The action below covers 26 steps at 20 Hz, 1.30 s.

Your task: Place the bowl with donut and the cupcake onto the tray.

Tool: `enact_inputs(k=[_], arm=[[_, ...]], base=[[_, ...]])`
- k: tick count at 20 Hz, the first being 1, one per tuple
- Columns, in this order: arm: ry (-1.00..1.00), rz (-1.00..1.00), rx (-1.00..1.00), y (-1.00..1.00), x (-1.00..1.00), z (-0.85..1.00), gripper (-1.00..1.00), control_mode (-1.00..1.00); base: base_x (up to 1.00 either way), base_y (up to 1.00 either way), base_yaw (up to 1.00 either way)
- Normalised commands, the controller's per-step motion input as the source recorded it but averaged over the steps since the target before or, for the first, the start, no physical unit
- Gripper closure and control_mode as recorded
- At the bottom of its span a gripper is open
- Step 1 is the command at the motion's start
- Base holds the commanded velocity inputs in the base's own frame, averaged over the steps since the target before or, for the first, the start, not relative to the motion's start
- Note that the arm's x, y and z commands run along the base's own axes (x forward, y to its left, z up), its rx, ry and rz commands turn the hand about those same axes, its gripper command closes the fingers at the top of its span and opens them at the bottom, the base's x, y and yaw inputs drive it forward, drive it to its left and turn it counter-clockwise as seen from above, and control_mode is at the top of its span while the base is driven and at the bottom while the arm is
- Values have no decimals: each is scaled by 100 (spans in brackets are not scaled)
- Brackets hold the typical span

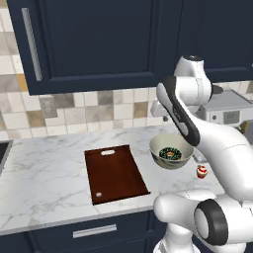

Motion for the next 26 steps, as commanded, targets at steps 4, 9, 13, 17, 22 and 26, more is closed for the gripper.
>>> enact_inputs(k=[4, 9, 13, 17, 22, 26], arm=[[6, 0, 0, 0, -8, -8, -100, -100], [27, -19, 0, 4, 2, -47, -100, -100], [15, -23, 0, -15, 0, -50, -100, -100], [1, -19, 1, -44, 0, -50, -100, -100], [-1, -19, 3, -53, -1, -77, -100, -100], [0, -26, 0, -33, -1, -65, -100, -100]], base=[[0, 0, 0], [0, 0, 0], [0, 0, 0], [0, 0, 0], [0, 0, 0], [0, 0, 0]])
